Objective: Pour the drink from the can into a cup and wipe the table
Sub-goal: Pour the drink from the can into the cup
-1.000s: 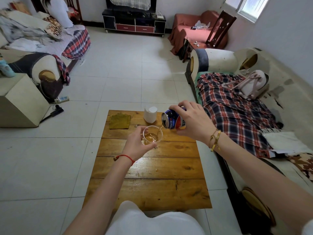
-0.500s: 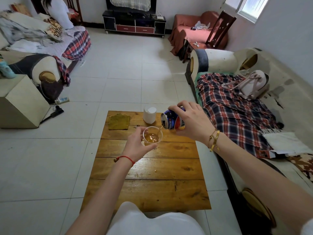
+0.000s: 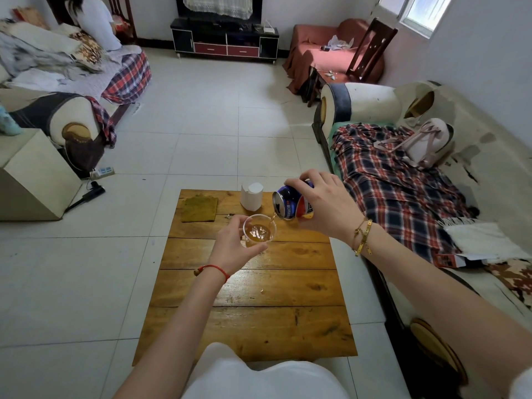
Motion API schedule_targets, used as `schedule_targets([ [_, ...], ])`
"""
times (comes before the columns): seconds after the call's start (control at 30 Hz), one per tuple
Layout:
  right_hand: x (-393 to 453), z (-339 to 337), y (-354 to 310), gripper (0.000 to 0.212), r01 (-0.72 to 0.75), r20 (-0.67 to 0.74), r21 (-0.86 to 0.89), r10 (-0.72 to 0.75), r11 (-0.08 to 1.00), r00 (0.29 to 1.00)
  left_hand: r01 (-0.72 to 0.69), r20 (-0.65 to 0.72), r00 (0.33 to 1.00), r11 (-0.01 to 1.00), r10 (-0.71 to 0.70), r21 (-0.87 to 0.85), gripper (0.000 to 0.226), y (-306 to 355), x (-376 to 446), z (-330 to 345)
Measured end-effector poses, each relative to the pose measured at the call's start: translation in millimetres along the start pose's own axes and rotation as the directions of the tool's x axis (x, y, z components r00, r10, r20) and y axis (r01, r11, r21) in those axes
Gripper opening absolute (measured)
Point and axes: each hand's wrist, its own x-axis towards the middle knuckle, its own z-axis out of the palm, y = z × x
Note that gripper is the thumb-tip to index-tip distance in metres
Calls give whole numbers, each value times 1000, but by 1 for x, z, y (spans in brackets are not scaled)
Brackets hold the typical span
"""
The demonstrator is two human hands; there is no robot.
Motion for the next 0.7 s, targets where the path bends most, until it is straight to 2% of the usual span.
schedule_targets([
  [0.7, 3, 7, 2, 76, 11, 0, -7, -11, 1000, 1000, 1, -10, 1000, 1000, -1, 12, 65, -3, 4, 1],
])
